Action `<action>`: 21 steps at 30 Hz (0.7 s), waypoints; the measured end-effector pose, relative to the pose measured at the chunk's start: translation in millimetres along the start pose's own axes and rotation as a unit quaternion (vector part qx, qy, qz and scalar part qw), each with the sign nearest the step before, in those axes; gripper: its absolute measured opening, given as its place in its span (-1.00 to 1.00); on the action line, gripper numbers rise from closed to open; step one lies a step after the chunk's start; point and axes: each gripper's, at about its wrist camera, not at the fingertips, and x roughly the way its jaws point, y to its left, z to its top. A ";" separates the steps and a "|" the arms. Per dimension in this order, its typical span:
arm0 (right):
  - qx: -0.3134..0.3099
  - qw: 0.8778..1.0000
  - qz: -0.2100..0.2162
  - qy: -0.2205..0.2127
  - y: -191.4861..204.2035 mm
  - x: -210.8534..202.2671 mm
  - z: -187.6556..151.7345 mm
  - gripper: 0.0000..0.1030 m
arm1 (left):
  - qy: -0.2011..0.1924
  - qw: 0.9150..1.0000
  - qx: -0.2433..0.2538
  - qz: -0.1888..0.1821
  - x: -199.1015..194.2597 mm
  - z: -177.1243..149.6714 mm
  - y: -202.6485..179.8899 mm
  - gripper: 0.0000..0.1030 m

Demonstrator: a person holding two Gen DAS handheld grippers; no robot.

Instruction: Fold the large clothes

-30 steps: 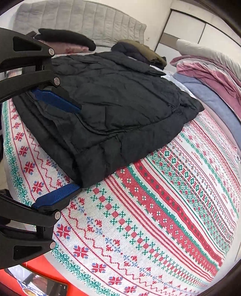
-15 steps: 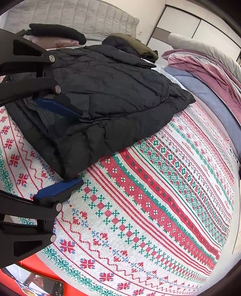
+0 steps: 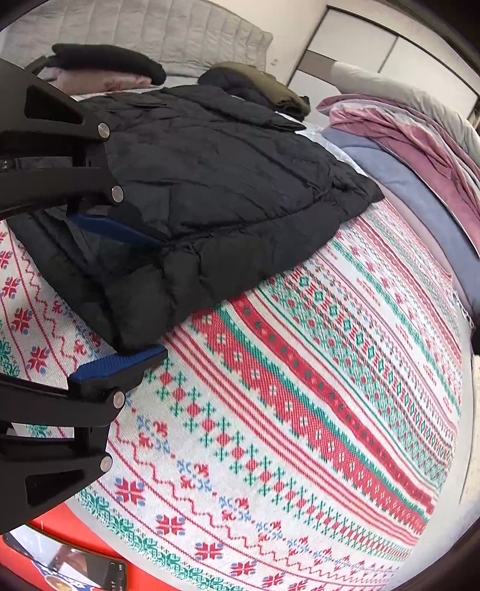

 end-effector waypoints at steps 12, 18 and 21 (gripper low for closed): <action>0.056 0.997 0.056 -0.009 12.7 9.6 -11.1 -0.74 | -0.011 0.999 0.024 -0.021 5.9 -6.4 -21.9 -0.66; 0.006 0.993 0.077 -0.088 51.4 -24.8 -17.5 -0.84 | -0.051 0.998 0.038 -0.008 -15.2 -11.2 -38.5 -0.75; 0.009 0.991 0.104 -0.079 53.4 -31.9 -19.1 -0.84 | -0.071 0.997 0.033 -0.012 -33.4 -14.1 -41.1 -0.76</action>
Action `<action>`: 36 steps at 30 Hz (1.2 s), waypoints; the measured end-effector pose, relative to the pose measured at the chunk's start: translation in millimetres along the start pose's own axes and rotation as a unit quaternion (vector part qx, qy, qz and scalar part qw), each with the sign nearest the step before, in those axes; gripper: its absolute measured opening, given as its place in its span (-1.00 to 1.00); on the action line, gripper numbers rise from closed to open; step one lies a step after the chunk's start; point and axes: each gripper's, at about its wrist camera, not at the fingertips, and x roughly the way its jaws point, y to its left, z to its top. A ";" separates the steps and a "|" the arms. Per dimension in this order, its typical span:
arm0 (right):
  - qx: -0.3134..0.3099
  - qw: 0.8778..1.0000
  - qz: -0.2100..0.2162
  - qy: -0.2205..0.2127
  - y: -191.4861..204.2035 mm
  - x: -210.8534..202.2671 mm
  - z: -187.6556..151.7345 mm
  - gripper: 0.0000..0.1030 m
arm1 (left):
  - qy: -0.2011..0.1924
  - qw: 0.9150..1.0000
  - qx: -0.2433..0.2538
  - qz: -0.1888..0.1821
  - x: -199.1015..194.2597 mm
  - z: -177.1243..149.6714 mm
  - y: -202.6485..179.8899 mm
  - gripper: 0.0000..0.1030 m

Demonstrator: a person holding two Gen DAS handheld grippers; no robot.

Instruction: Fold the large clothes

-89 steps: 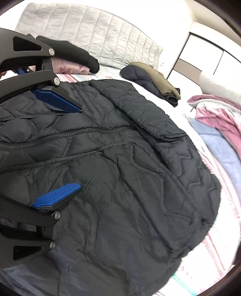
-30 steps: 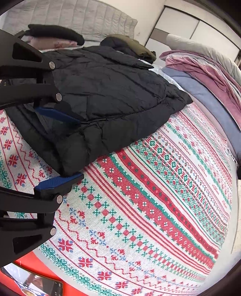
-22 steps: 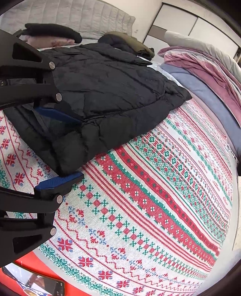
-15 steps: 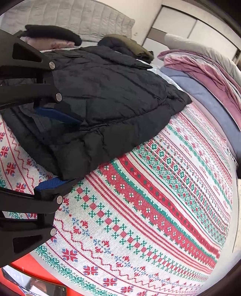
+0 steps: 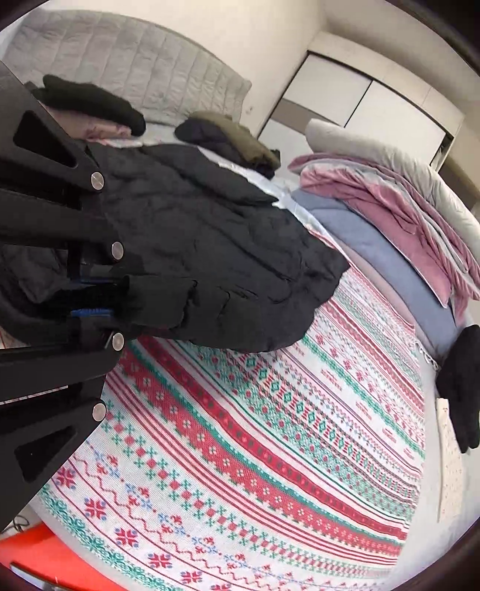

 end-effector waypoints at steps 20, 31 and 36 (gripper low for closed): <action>-0.053 0.980 0.169 -0.090 69.5 -144.6 -28.1 -0.88 | -0.147 0.976 -0.117 -0.107 -188.5 -33.6 20.7 -0.80; -0.027 0.974 0.209 -0.086 58.8 -158.9 -28.2 -0.88 | -0.139 0.969 -0.146 -0.144 -212.3 -54.1 29.4 -0.81; -0.064 0.959 0.248 -0.123 76.5 -206.2 -31.3 -0.88 | -0.190 0.962 -0.118 -0.156 -243.8 -47.4 5.7 -0.80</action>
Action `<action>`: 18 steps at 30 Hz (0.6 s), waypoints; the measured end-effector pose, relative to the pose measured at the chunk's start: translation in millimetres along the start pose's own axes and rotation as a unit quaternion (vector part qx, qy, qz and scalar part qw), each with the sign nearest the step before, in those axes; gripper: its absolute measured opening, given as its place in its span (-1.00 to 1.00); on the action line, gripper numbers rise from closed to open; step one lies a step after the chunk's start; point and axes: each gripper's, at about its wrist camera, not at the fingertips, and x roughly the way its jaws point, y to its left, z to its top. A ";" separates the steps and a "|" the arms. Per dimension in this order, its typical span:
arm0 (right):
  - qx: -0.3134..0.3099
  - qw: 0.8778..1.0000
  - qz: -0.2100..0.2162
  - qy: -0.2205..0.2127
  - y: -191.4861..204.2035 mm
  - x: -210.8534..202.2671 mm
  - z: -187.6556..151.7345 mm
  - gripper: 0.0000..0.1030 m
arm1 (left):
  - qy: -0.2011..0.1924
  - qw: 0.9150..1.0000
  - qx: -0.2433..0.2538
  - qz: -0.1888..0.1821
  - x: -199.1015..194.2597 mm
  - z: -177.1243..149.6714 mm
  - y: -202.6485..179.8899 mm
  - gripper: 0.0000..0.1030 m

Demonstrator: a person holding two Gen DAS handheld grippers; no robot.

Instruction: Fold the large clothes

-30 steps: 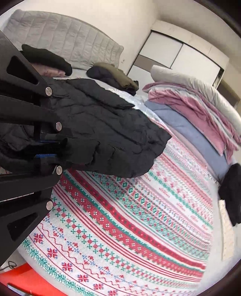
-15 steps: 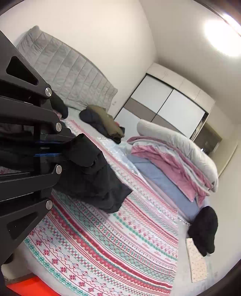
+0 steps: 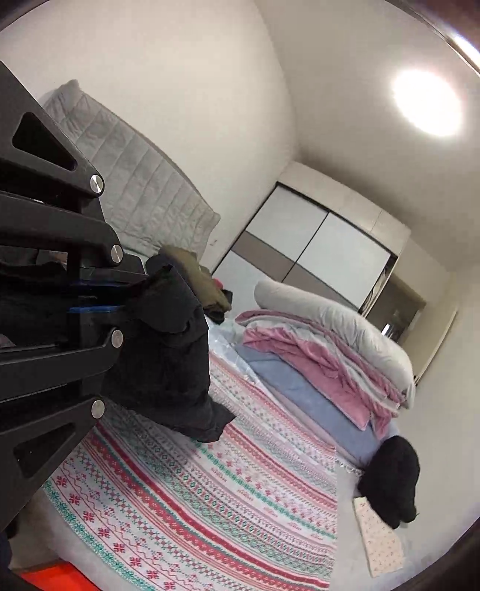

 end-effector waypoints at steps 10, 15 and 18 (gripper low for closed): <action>0.062 0.998 0.002 0.024 -50.7 66.3 22.4 -0.88 | 0.042 0.995 -0.077 0.038 96.1 46.9 0.7 -0.80; 0.098 0.995 -0.027 0.002 -84.1 115.8 52.3 -0.88 | 0.049 0.988 -0.115 0.085 167.5 83.7 6.3 -0.79; 0.113 0.992 -0.062 -0.002 -102.7 159.5 71.2 -0.87 | 0.059 0.986 -0.116 0.108 216.3 103.0 8.4 -0.76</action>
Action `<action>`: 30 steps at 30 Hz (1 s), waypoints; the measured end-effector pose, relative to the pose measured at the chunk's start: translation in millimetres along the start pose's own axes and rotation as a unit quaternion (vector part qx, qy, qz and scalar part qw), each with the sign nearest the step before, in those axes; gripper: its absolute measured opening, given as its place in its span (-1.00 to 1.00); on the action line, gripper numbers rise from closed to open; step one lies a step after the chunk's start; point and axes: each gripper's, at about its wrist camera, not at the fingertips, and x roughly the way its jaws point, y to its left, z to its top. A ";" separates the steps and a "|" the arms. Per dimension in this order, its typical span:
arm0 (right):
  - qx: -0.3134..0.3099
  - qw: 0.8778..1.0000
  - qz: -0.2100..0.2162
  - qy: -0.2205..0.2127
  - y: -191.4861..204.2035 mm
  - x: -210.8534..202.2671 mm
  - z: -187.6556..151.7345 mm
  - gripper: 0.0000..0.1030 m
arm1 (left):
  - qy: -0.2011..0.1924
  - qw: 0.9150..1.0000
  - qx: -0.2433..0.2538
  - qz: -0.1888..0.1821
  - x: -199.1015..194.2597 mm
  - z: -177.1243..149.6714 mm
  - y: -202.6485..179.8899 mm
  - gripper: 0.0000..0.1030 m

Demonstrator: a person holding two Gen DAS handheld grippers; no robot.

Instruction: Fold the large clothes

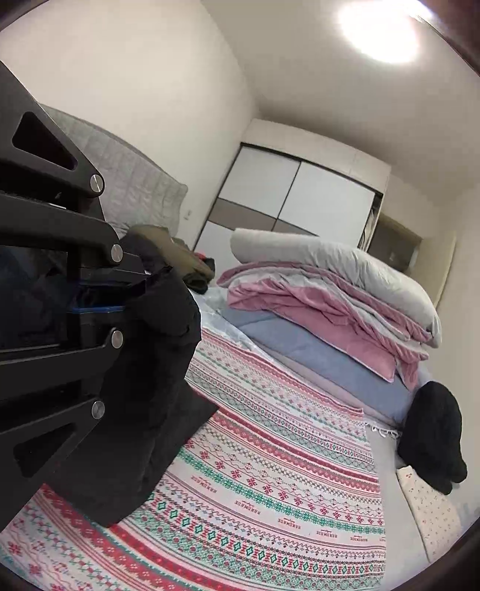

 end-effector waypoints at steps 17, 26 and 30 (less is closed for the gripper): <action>0.161 0.982 -0.077 0.061 -128.1 218.1 24.0 0.46 | 0.102 0.992 -0.069 -0.023 185.7 66.2 81.1 0.41; -0.050 0.983 -0.173 0.036 -77.6 203.7 19.8 0.81 | 0.133 0.989 0.035 0.049 187.5 43.4 61.7 0.41; -0.115 0.964 -0.232 0.061 -84.1 220.6 9.0 0.79 | 0.131 0.980 0.085 0.127 203.0 32.9 59.1 0.41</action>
